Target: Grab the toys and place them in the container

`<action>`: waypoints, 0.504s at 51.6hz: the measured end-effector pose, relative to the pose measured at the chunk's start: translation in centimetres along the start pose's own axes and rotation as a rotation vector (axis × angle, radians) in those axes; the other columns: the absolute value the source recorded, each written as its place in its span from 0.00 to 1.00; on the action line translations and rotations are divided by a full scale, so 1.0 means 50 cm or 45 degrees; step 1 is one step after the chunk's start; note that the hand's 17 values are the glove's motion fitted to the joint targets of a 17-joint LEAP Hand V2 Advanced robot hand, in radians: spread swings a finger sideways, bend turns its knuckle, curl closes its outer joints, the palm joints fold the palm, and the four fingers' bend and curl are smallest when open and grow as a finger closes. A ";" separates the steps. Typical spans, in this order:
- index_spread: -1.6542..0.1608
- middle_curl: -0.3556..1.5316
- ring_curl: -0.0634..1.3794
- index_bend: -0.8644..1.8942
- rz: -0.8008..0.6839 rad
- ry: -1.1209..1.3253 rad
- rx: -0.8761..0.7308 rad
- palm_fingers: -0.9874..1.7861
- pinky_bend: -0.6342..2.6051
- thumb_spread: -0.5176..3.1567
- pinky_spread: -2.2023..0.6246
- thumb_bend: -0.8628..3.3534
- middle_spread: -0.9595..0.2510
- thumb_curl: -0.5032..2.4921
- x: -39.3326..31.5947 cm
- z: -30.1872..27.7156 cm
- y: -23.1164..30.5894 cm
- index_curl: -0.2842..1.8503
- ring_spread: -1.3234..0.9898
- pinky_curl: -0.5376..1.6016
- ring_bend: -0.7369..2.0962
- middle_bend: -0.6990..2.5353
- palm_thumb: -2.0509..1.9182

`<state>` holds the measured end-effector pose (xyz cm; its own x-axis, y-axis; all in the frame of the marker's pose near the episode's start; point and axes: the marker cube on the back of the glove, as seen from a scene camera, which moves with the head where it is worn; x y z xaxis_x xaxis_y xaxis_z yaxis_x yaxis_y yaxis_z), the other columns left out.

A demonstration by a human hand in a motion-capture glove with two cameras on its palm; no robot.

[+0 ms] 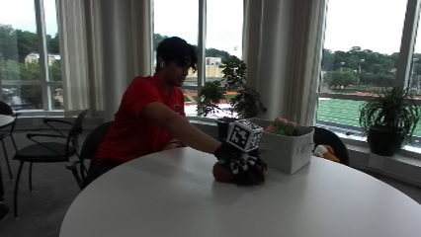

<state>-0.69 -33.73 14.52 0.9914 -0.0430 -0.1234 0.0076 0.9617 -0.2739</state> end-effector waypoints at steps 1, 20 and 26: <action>0.70 0.29 0.41 0.30 0.003 -0.006 0.014 0.42 0.71 0.44 0.69 0.21 0.70 0.29 0.001 0.001 0.001 0.12 0.46 0.43 0.66 0.26 0.57; 0.67 0.39 0.40 0.42 0.117 -0.028 0.211 0.70 0.57 0.36 0.62 0.25 0.47 0.37 0.004 -0.027 0.054 0.17 0.38 0.40 0.65 0.39 0.69; 0.66 0.41 0.40 0.44 0.134 -0.045 0.273 0.74 0.54 0.32 0.62 0.24 0.45 0.39 -0.011 -0.104 0.096 0.18 0.38 0.40 0.64 0.40 0.70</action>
<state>-1.86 -30.47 8.31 0.9922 0.0667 -0.1058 -0.0725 0.9960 -0.0524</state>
